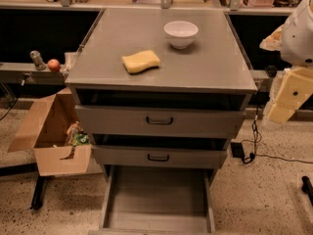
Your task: Place sponge into bottom drawer
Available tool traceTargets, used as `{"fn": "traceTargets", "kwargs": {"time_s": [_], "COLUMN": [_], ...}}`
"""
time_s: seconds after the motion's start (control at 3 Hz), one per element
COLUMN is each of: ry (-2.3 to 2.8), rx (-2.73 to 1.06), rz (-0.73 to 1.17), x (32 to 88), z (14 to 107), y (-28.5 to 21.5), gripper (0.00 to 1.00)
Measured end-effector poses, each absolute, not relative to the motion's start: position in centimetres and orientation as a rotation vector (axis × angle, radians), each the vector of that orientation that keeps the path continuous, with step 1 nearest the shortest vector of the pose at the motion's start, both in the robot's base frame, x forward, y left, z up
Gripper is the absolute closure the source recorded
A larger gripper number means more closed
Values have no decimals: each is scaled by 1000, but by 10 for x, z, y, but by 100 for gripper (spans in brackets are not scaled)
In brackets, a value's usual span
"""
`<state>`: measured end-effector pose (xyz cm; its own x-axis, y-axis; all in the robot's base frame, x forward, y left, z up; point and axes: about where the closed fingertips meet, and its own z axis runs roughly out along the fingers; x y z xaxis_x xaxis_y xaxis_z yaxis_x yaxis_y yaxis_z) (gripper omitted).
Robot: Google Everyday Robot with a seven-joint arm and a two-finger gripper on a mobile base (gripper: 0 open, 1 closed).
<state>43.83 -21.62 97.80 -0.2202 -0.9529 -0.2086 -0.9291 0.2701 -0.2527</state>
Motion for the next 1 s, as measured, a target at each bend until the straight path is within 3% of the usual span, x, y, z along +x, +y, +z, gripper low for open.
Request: {"fn": "traceTargets", "kwargs": {"time_s": [0.67,1.0], "ry": [2229,2230], "rx": [-1669,-1547], "rz": [-62,21], "x": [449,496], "z": [975,956], "y": [-212,-193], "gripper": [0,0]}}
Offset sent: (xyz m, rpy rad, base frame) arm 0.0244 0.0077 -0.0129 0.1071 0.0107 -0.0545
